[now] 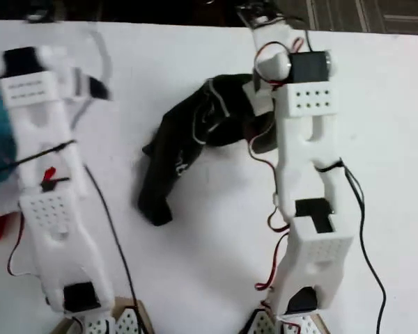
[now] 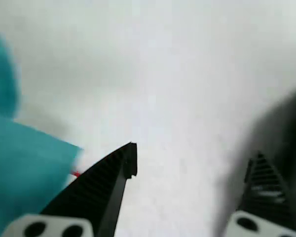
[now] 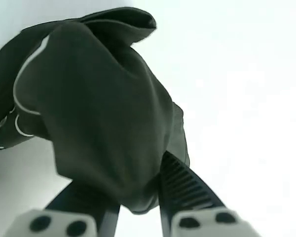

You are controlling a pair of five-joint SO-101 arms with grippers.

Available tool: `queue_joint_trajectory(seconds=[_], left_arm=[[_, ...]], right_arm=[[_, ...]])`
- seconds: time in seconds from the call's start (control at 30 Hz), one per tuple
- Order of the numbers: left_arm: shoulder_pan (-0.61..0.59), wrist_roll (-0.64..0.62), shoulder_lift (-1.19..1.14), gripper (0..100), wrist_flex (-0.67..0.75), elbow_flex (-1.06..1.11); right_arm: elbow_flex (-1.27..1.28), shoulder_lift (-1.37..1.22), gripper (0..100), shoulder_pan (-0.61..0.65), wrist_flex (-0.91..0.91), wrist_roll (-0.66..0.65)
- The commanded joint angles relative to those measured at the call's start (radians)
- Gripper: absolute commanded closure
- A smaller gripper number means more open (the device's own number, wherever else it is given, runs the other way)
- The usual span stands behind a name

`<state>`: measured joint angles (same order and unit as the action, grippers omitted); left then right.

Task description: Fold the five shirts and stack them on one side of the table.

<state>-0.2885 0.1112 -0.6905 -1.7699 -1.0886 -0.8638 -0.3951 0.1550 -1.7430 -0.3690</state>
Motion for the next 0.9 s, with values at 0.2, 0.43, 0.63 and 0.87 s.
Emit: queue_joint_trajectory(seconds=[0.2, 0.43, 0.63, 0.87], left_arm=[[0.308, 0.126, 0.476, 64, 0.054, 0.802], [0.512, 0.101, 0.638, 64, 0.190, 1.102], [0.552, 0.069, 0.646, 64, 0.416, 1.276], [0.499, 0.183, 0.646, 64, 0.634, 1.478]], right_arm=[[-0.041, 0.070, 98.0, -0.145, 0.084, -0.006], [-0.032, 0.068, 98.0, -0.170, 0.096, -0.006], [-0.032, 0.070, 98.0, -0.174, 0.088, -0.006], [-0.032, 0.077, 98.0, -0.176, 0.079, -0.006]])
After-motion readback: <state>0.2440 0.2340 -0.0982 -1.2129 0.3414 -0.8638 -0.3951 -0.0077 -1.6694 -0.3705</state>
